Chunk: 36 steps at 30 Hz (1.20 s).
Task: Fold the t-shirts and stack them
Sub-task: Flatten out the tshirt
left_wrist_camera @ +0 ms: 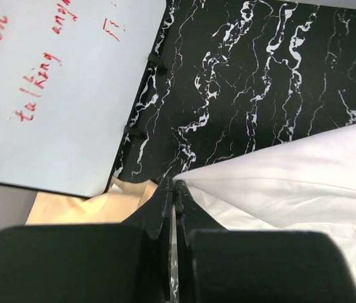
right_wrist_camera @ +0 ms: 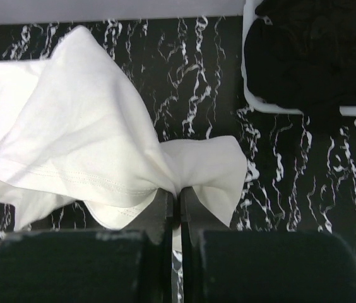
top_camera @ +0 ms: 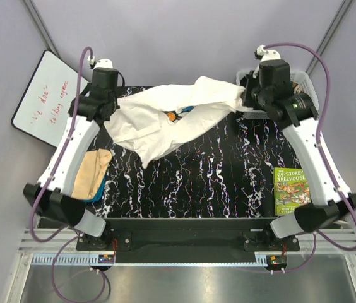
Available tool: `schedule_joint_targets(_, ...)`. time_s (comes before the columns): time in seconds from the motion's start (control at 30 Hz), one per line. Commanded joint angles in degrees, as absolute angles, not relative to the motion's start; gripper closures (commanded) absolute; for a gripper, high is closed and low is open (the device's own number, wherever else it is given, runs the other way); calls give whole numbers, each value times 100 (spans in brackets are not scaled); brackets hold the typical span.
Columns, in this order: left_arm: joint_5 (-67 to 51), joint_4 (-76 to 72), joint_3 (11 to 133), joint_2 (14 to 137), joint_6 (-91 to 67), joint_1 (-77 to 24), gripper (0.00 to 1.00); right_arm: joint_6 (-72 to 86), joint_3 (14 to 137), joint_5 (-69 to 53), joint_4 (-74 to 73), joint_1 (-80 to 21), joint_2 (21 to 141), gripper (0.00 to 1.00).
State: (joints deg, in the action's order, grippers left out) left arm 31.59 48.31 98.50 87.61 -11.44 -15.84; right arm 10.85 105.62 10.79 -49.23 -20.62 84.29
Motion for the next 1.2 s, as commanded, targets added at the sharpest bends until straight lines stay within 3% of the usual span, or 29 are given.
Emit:
schedule_joint_targets(0.0, 3025, 4614, 9598, 7614, -1081, -1705, 100, 993, 9926, 476, -4773, -2065, 7569, 100)
schedule_joint_targets(0.17, 2681, 4596, 9606, 7102, -941, -1933, 100, 1195, 9124, 264, -4764, -2074, 6514, 100)
schedule_joint_targets(0.4, 2541, 4894, 10404, 8180, -826, -1907, 100, 1344, 8132, 369, -4562, -2065, 6494, 100)
schedule_joint_targets(0.6, 1758, 5439, 11283, 10307, -993, -1767, 100, 1135, 7069, 193, -4377, -2057, 7565, 100)
schedule_joint_targets(0.73, 1670, 5423, 11601, 11389, -1063, -1749, 100, 1124, 6821, 1225, -4553, -2057, 8829, 100)
schedule_joint_targets(0.87, 1819, 5598, 12023, 12198, -1098, -1644, 100, 1695, 7381, 2643, -5129, -1952, 9473, 100)
schedule_joint_targets(1.0, 1740, 5660, 11988, 12322, -1178, -1503, 100, 1644, 8609, 2672, -5721, -1767, 10106, 95)
schedule_joint_targets(1.1, 1775, 5747, 11962, 12375, -1160, -1433, 100, 1302, 9192, 2172, -5792, -1775, 10047, 70)
schedule_joint_targets(1.13, 1793, 5765, 11936, 12392, -1169, -1407, 100, 1188, 9298, 1710, -5801, -1767, 10020, 34)
schedule_joint_targets(1.17, 1802, 5809, 11927, 12393, -1169, -1389, 100, 1117, 9490, 1479, -5783, -1784, 9985, 15)
